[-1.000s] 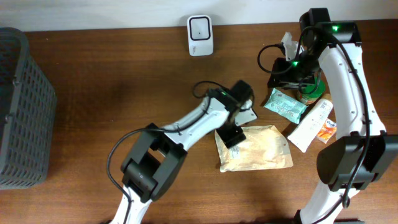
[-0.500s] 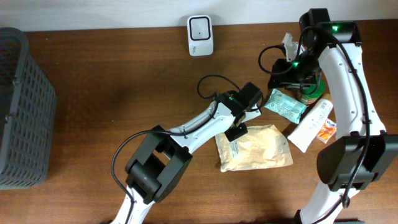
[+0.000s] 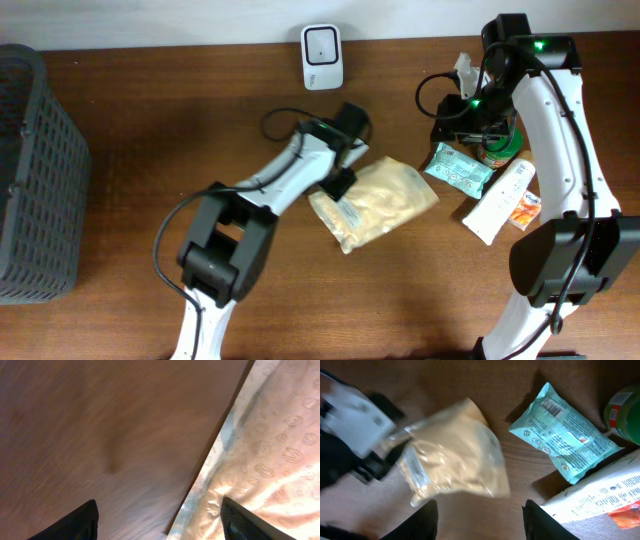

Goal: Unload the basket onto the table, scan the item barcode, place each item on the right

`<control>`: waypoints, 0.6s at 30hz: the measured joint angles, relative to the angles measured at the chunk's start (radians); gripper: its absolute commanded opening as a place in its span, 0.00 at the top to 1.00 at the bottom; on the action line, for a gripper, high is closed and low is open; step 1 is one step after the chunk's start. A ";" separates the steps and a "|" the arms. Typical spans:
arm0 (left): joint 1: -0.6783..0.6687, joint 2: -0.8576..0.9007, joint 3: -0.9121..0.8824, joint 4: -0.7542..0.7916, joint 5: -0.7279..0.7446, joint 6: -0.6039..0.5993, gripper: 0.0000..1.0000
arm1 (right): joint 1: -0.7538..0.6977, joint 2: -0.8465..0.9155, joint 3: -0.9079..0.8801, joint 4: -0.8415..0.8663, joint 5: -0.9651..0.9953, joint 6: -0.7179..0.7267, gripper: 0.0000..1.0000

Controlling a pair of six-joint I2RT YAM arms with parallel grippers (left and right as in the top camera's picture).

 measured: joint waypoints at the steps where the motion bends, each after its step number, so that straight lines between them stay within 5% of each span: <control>1: 0.024 0.000 0.001 -0.014 0.003 -0.016 0.25 | 0.000 0.000 0.000 0.000 -0.006 0.003 0.49; 6: 0.143 0.002 0.001 -0.079 0.076 -0.078 0.25 | 0.000 0.000 -0.047 0.048 -0.054 0.011 0.44; 18: 0.189 0.011 0.001 -0.100 0.175 -0.119 0.26 | 0.001 0.021 -0.639 0.579 -0.414 0.050 0.44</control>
